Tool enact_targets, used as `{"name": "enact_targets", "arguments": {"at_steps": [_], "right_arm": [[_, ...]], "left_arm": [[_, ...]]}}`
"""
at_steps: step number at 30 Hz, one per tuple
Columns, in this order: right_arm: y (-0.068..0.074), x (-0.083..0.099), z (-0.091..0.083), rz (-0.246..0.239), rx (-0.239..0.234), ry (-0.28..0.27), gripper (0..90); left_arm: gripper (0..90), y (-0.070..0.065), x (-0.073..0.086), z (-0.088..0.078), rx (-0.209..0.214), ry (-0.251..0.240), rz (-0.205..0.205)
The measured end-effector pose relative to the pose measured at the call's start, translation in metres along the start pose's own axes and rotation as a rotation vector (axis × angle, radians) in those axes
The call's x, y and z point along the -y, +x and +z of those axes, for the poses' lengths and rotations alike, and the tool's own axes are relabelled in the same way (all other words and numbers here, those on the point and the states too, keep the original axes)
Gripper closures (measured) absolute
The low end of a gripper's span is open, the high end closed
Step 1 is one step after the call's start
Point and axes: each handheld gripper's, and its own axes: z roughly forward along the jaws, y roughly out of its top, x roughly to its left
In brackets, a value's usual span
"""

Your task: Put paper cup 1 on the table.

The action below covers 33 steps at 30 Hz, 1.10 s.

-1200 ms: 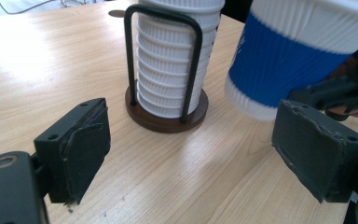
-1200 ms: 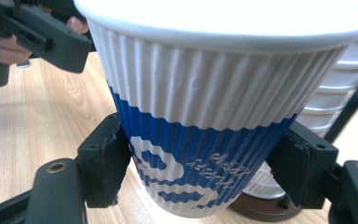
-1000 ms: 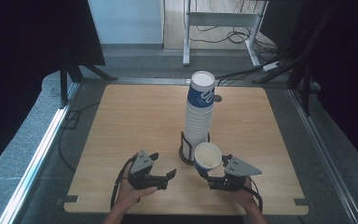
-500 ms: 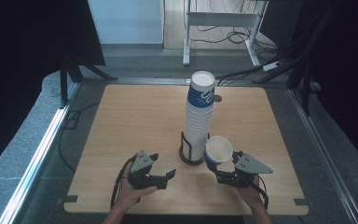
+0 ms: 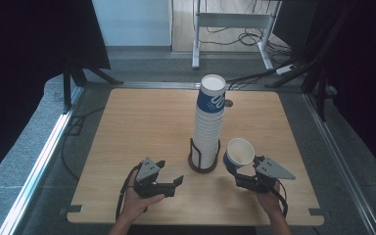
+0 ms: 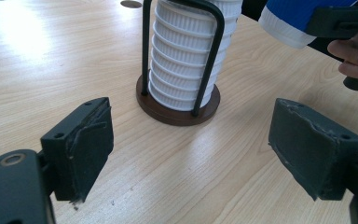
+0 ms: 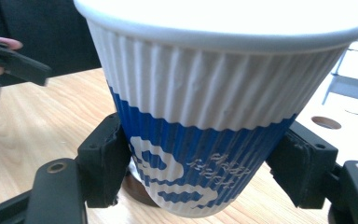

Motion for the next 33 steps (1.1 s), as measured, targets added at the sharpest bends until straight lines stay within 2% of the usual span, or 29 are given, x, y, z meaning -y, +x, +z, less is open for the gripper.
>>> {"name": "enact_targets", "arguments": {"at_steps": [7, 14, 25, 33], "right_arm": [[-0.014, 0.006, 0.0, 0.018, 0.057, 0.032, 26.9], [-0.023, 0.012, 0.001, 0.034, 0.095, 0.067, 26.9], [-0.034, 0.018, 0.007, 0.044, 0.136, 0.111, 26.9], [-0.041, 0.025, 0.013, 0.057, 0.162, 0.163, 26.8]], "left_arm": [[14.7, -0.001, 0.001, 0.002, 0.005, 0.011, 0.007], [14.9, -0.003, 0.002, 0.004, 0.006, 0.022, 0.011], [15.0, -0.004, 0.003, 0.007, 0.009, 0.034, 0.017], [15.0, -0.005, 0.003, 0.008, 0.011, 0.039, 0.02]]}}
